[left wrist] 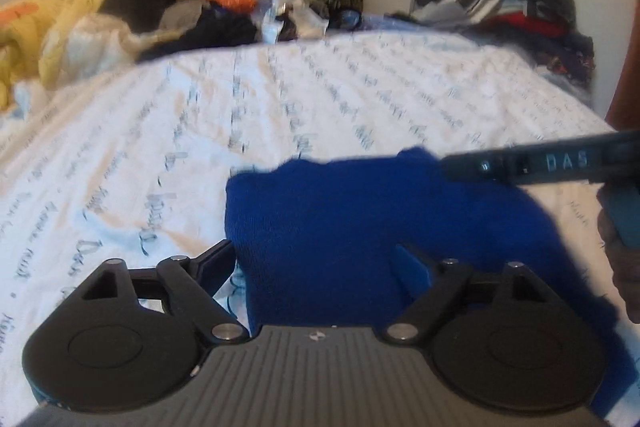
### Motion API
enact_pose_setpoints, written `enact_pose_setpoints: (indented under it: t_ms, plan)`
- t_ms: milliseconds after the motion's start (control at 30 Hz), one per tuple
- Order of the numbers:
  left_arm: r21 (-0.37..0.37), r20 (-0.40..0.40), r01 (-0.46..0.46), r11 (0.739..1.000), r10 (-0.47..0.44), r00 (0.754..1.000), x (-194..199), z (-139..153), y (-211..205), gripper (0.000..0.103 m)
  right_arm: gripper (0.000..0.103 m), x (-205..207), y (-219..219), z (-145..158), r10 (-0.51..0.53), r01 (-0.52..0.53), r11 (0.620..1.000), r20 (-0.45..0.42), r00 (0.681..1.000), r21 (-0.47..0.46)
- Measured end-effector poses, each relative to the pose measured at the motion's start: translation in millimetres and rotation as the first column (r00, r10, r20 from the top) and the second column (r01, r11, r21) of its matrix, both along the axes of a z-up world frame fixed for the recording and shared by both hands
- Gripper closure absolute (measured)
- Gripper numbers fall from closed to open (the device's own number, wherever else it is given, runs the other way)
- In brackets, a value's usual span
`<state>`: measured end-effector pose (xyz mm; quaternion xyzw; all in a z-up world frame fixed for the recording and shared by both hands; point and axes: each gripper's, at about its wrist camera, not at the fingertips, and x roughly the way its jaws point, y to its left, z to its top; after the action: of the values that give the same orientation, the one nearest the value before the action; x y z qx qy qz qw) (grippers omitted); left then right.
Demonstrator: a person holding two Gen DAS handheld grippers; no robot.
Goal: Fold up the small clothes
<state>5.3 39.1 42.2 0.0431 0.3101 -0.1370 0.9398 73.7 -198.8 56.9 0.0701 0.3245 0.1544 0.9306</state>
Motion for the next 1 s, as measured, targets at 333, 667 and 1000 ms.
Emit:
enact_pose_setpoints:
  t_ms: [333, 667, 1000]
  plan:
    - [0.071, -0.008, -0.02, 0.997, 0.02, 1.0, -2.0, -20.5, -11.7, 0.004, 0.031, 12.5, -2.7, -22.3, 0.059, -0.038, 0.986, -0.127, 0.99, 0.161]
    - [-0.014, -0.086, -0.032, 0.999, 0.031, 0.996, -38.6, -27.6, -19.6, 0.0, 0.025, -19.4, 24.1, -22.6, 0.175, -0.171, 0.984, -0.083, 0.981, 0.052]
    - [0.018, -0.156, -0.053, 0.998, 0.055, 0.986, -83.4, -20.5, -7.5, 0.004, 0.022, -76.0, 27.2, -13.7, 0.227, -0.218, 0.973, -0.12, 0.967, 0.082]
